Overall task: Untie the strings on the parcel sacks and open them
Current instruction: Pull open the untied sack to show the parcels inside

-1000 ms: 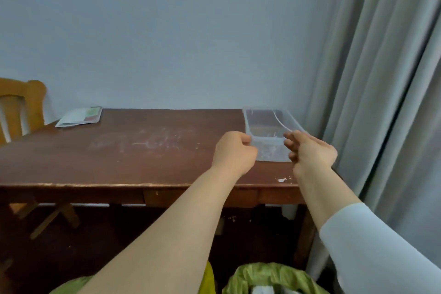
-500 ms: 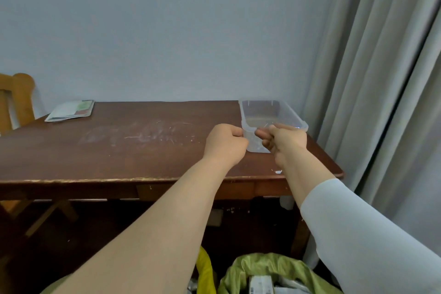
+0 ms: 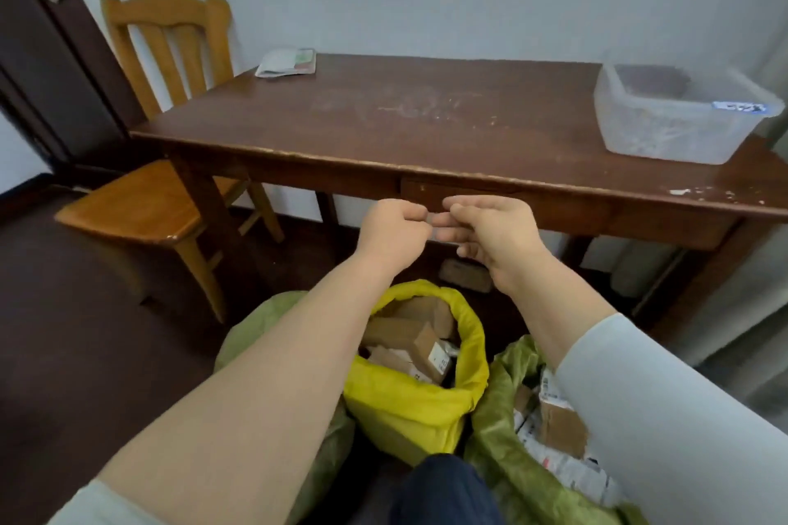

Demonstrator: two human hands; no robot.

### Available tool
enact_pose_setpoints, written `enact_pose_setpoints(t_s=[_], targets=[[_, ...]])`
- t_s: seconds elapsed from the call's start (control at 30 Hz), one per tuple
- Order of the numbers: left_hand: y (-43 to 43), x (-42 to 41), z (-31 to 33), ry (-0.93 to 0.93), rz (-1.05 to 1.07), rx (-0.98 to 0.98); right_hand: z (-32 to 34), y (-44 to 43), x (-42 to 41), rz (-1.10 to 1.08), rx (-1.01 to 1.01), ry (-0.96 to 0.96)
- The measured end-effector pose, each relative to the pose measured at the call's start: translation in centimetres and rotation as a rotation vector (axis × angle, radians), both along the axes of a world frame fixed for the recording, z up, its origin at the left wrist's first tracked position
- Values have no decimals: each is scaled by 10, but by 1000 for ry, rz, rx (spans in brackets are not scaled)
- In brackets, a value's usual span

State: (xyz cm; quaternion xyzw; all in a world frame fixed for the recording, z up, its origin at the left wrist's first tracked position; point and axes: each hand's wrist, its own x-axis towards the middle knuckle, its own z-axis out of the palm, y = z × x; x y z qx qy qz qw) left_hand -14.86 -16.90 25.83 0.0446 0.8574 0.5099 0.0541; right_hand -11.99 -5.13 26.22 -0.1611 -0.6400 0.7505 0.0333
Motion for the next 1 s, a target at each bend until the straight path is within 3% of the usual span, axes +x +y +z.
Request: enact_pose_setpoints(t_s=[0.2,0.57,0.9,1.0], targets=[[-86,7,-69,-139,208,14,-64,-81,-2,186,-20,-155],[-192,9,-181,-368,465,54,-162,-170,-30,295,74,-370],[-238,2,-270,-595,654,211,-243,-232,-59,251,137,-508],[-240,-2,-282,-561,681,80,-265,-245,-66,259,177,-529]])
